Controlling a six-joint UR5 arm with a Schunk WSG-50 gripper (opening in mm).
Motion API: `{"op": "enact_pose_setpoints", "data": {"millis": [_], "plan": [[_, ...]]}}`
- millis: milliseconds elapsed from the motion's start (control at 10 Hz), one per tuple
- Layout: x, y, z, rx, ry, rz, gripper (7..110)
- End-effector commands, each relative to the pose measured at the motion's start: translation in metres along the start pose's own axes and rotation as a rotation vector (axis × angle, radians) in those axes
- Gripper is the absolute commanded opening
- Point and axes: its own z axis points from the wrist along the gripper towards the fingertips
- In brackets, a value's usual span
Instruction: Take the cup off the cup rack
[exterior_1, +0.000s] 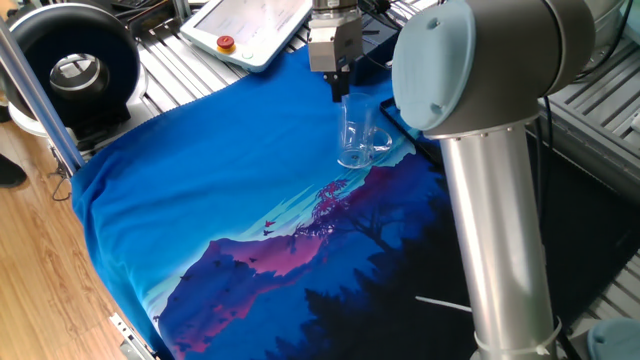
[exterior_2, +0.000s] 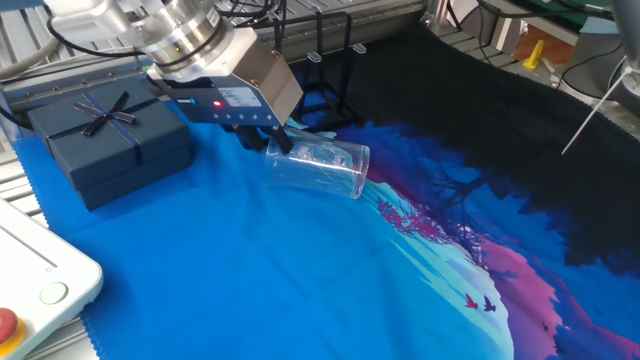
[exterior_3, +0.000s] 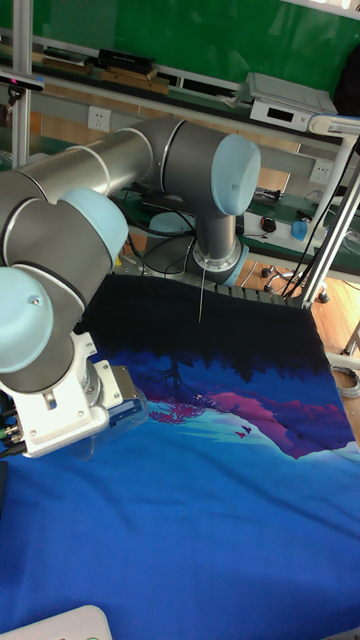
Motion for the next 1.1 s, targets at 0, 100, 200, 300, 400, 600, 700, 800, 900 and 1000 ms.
{"op": "enact_pose_setpoints", "data": {"millis": [0, 100, 200, 300, 400, 600, 700, 800, 900, 1000], "plan": [[0.005, 0.004, -0.002, -0.007, 0.003, 0.011, 44], [0.007, 0.01, 0.0, -0.04, 0.003, 0.01, 44], [0.01, 0.012, 0.001, -0.054, 0.006, 0.007, 44], [0.011, 0.011, 0.003, -0.058, 0.003, 0.012, 44], [0.01, 0.008, 0.006, -0.058, 0.001, 0.012, 44], [0.007, 0.006, 0.01, -0.06, -0.005, 0.01, 44], [0.005, 0.005, 0.011, -0.064, -0.01, 0.003, 44], [0.005, 0.004, 0.011, -0.067, -0.009, 0.001, 44], [0.005, 0.006, 0.012, -0.074, -0.01, 0.004, 44], [0.006, 0.01, 0.012, -0.09, -0.006, 0.012, 44]]}}
